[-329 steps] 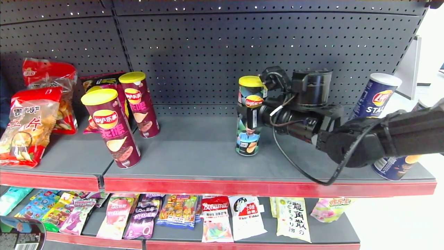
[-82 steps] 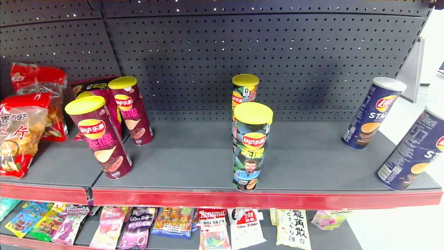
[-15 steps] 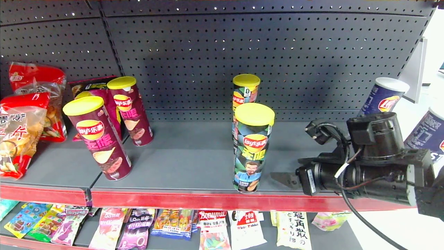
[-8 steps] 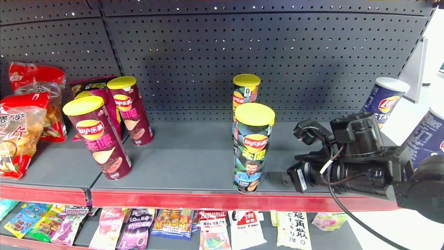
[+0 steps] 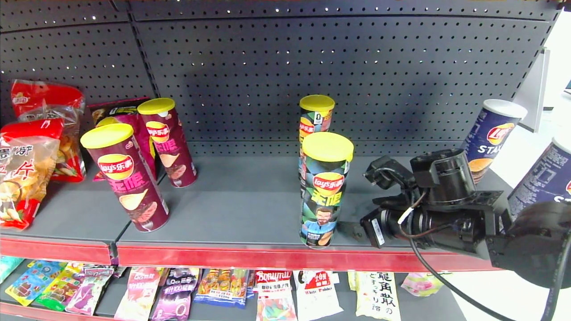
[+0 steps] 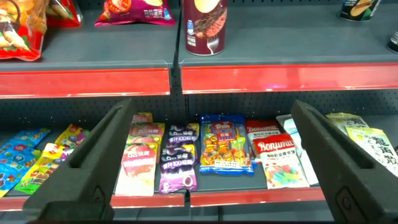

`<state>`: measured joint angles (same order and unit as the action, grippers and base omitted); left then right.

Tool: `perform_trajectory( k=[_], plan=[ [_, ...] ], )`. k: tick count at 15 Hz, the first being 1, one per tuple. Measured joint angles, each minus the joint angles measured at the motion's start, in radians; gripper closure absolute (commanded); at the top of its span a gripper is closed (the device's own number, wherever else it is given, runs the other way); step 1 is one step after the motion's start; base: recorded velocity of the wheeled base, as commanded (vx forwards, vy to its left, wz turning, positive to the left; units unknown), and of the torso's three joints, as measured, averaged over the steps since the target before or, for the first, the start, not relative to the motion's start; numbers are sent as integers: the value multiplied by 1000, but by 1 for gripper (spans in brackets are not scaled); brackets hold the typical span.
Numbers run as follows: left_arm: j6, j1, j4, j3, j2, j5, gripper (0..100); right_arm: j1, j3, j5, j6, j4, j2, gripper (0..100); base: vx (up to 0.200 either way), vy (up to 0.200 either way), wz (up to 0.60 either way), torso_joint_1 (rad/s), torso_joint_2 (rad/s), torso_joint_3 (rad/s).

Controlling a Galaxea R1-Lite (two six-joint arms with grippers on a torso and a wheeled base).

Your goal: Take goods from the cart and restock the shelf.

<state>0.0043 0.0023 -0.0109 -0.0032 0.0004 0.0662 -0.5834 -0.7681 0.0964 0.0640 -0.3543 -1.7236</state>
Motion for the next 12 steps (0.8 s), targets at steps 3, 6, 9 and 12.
perform_trajectory(
  k=[3,6,9,12],
  plan=[
    [0,0,0,0,0,0,0,-8,2,7,9,0,-11,0,0,0,0,0,0,0],
    [0,0,0,0,0,0,0,-10,0,12,36,-22,-20,0,0,0,0,0,0,0],
    [0,0,0,0,0,0,0,-17,2,38,40,-32,-31,0,0,0,0,0,0,0],
    [0,0,0,0,0,0,0,-23,-1,42,46,-37,-43,0,0,0,0,0,0,0]
  ],
)
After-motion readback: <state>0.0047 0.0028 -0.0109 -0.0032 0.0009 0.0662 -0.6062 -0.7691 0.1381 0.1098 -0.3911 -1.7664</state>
